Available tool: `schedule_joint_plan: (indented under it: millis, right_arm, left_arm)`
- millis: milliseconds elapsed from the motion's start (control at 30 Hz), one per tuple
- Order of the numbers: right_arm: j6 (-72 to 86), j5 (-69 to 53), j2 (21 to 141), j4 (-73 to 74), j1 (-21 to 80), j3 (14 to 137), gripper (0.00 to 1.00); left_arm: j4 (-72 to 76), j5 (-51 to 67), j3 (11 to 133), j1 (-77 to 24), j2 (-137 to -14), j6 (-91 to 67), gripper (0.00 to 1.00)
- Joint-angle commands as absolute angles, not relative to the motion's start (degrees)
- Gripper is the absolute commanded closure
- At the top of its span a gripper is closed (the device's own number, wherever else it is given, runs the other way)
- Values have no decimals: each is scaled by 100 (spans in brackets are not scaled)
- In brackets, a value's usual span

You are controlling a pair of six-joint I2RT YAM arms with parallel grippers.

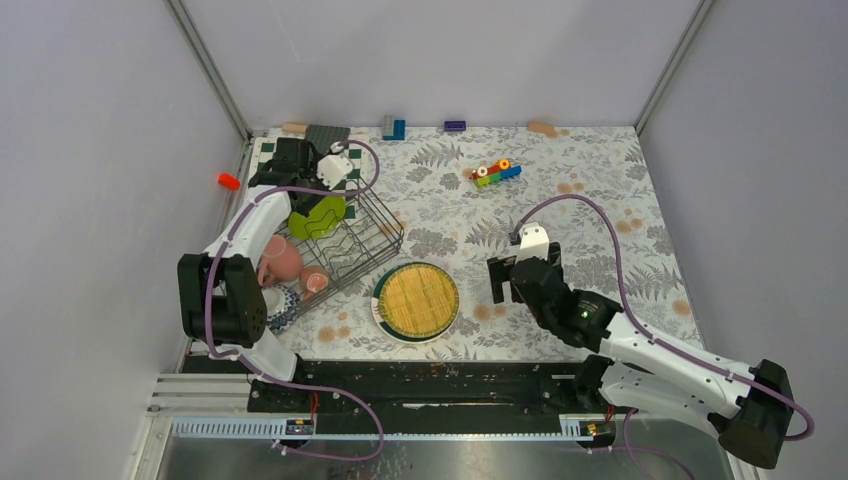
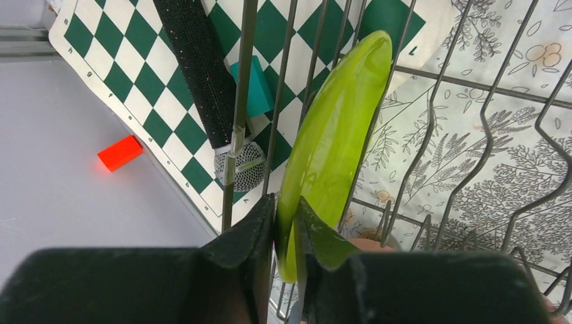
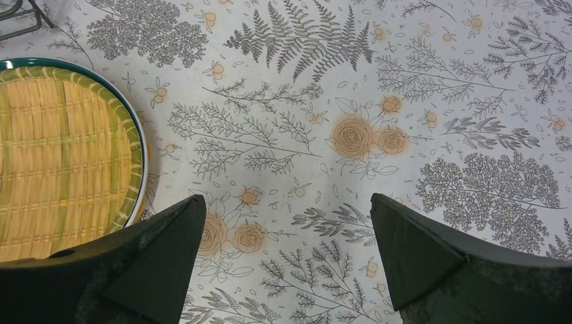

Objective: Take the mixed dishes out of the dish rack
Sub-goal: Pick up the plate from the dish rack.

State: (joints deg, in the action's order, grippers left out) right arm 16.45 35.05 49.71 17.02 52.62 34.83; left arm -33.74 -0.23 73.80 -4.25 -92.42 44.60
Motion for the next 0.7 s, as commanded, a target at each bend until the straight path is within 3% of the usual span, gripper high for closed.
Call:
schedule_joint_plan:
  millis: [0, 167, 667]
  right_arm:
    - [1586, 3744, 4874, 1774, 5291, 3716, 0]
    - [1615, 3800, 4744, 1842, 5291, 3702, 0]
    - [1773, 3701, 3896, 1876, 5291, 3420, 0]
  left_arm:
    - [-3252, 162, 7514, -495, -9180, 4516, 86]
    - [-3243, 53, 7436, -546, -9048, 4821, 100]
    - [-3393, 19, 7551, -851, -8001, 5173, 100]
